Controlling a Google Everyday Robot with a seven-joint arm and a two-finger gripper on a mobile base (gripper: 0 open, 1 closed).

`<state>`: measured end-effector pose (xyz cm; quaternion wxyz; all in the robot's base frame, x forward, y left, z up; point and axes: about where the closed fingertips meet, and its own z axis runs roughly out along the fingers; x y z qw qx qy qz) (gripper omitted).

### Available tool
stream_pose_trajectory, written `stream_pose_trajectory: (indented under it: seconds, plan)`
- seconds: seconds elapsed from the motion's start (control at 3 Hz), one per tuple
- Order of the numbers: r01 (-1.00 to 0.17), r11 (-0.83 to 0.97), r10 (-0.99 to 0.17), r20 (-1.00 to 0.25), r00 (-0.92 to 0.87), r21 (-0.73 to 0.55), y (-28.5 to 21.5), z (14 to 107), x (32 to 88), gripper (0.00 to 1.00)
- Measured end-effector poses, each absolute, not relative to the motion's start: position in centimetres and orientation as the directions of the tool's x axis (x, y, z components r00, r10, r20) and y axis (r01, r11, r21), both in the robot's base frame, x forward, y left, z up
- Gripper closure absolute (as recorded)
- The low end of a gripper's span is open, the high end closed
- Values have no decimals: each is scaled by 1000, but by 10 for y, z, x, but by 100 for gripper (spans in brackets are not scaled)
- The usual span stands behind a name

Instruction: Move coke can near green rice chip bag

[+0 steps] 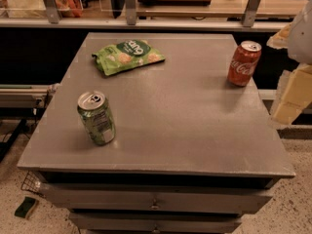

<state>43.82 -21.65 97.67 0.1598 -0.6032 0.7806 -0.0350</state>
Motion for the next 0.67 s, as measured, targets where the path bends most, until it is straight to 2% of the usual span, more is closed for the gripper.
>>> stream_pose_trajectory:
  seconds: [0.67]
  plan:
    - [-932, 263, -948, -247, -202, -250, -215, 975, 450, 0]
